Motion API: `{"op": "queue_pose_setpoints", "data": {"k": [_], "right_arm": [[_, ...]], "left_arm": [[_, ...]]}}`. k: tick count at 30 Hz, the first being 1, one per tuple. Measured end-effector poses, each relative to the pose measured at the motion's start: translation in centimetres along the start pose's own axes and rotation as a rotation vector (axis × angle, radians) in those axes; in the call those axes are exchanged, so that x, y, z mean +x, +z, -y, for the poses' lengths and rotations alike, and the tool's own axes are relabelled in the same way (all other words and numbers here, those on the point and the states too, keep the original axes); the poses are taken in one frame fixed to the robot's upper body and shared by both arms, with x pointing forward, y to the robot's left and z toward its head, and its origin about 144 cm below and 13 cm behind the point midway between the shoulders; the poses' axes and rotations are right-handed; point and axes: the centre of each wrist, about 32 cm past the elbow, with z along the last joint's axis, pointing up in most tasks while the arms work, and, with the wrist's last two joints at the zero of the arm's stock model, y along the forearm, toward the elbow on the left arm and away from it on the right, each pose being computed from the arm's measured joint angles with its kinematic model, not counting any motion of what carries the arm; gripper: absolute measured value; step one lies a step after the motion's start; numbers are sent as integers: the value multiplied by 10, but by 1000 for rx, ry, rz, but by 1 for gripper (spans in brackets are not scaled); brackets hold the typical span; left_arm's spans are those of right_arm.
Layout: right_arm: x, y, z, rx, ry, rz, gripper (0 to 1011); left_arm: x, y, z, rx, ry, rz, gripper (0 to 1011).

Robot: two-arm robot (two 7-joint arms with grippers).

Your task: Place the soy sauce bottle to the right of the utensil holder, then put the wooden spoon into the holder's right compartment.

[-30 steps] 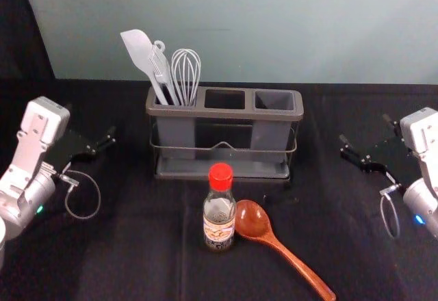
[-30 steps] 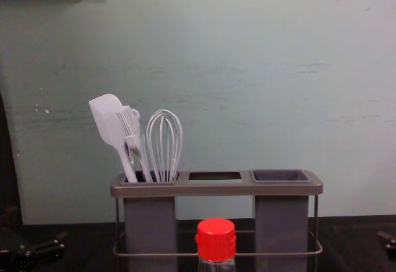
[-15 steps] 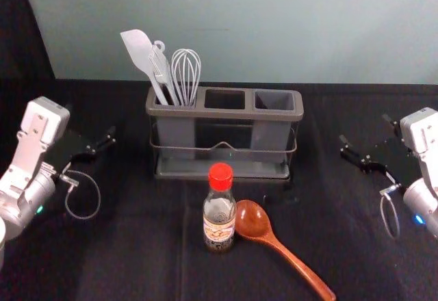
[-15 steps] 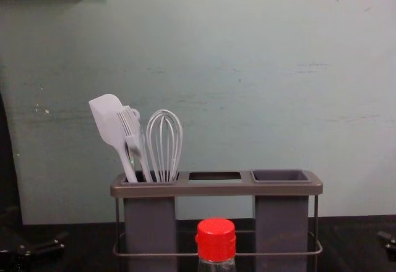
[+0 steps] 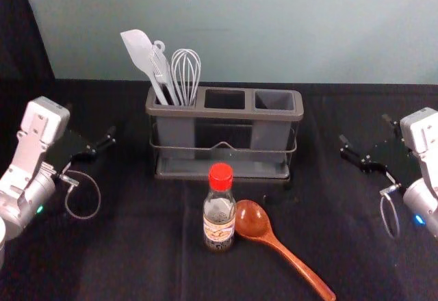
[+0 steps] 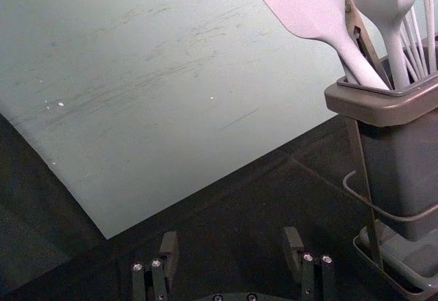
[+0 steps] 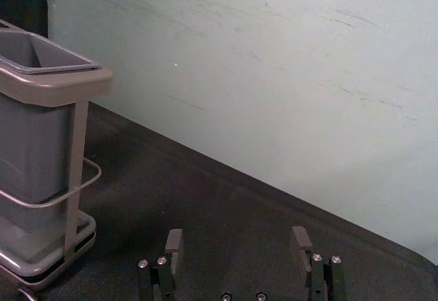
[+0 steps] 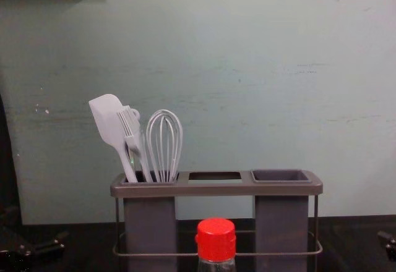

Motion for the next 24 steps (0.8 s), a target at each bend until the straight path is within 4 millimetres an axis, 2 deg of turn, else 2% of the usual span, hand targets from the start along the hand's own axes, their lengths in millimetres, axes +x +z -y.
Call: {"op": "queue_pose_setpoints", "data": {"k": [24], "right_arm": [[2,3,3,12,-6,-6,1004]], "left_arm": [[0,0,0,0,0,0,1005]]}}
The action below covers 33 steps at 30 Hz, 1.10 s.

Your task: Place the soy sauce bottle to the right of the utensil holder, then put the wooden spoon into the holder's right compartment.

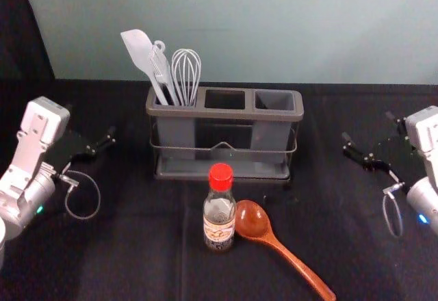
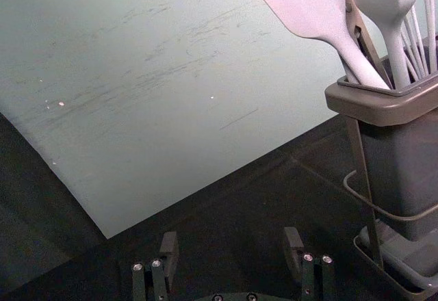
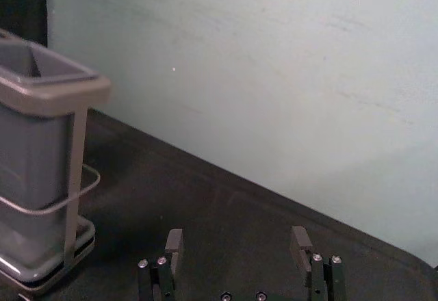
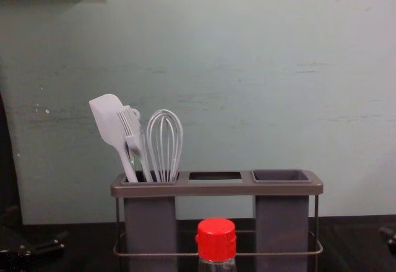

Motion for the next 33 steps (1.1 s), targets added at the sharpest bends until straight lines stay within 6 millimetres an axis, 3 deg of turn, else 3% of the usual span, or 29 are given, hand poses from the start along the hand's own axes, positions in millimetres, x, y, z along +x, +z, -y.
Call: {"op": "queue_pose_setpoints", "data": {"k": [12,22,33], "right_arm": [[15,18,41,94,63,-70,1004],[34,26,85,180,293,-216,1004],[33,29,99,212,567,-338,1004]], "left_arm": [[0,0,0,0,0,0,1005],[0,0,0,0,0,0,1005],[0,0,0,0,0,0,1005]]}}
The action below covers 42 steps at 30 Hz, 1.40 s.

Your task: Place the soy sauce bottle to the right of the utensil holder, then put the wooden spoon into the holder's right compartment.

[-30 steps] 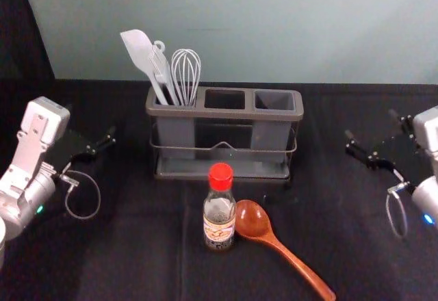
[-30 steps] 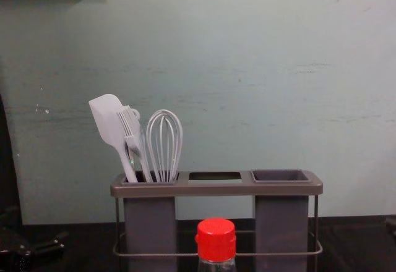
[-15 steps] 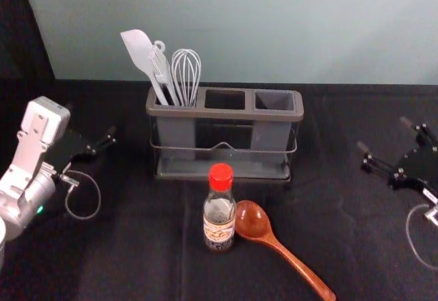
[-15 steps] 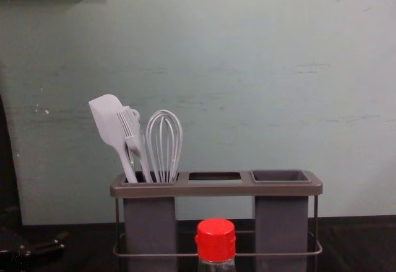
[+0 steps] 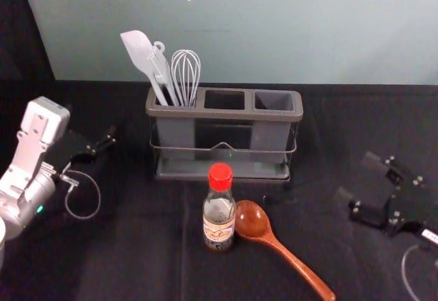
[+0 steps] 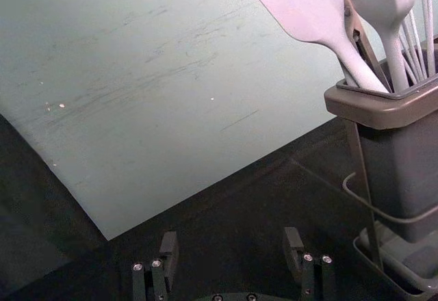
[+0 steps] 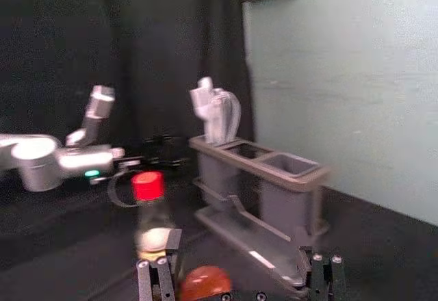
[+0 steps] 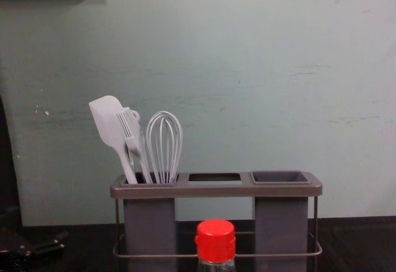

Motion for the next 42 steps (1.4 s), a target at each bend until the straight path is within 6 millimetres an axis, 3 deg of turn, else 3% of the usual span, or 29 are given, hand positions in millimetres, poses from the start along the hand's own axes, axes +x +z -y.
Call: {"op": "queue_pose_setpoints", "data": {"k": [7,20,42], "right_arm": [[-6,-2,-17,-26,112,-1,1004],[-16,3,-76,-94,258,38,1004],[-27,6,-137,-125,300,-10,1004]], "left_arm": [[0,0,0,0,0,0,1005],[0,0,0,0,0,0,1005],[0,0,0,0,0,0,1005]]}}
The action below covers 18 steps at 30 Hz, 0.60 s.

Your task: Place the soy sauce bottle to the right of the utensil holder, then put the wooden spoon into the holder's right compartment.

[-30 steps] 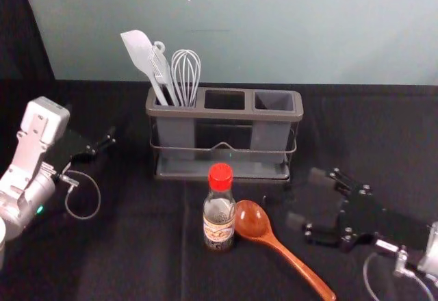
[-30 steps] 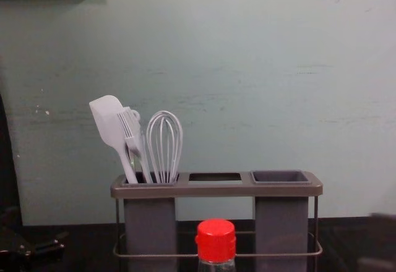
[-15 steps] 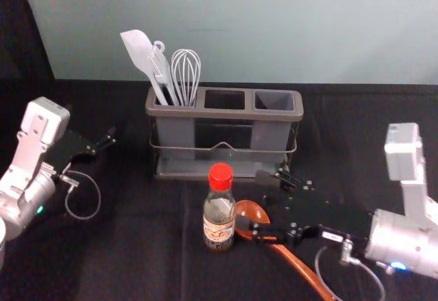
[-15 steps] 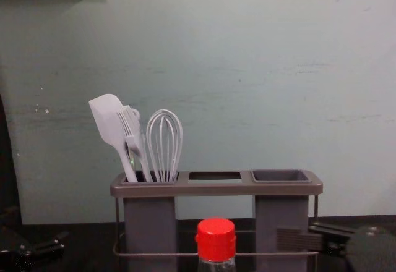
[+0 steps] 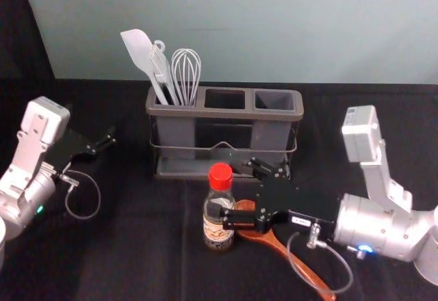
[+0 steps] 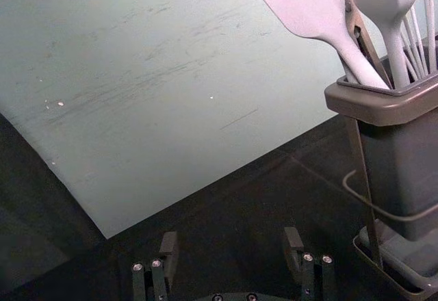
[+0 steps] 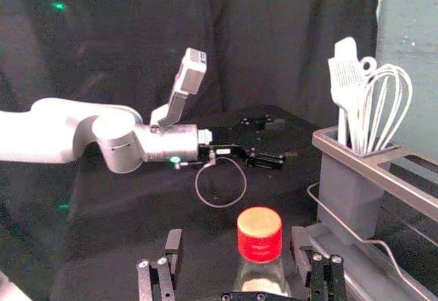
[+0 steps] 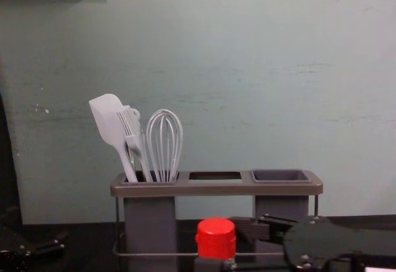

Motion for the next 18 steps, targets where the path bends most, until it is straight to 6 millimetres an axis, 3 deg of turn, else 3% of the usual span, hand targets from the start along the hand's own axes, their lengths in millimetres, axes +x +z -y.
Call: {"op": "queue_pose_setpoints", "data": {"k": [9,18], "right_arm": [[4,-1,-12,-9,-20,-4,1004],[5,-1,-12,-9,-23,-2,997]], "left_arm": [[0,0,0,0,0,0,1005],[0,0,0,0,0,0,1005]]}}
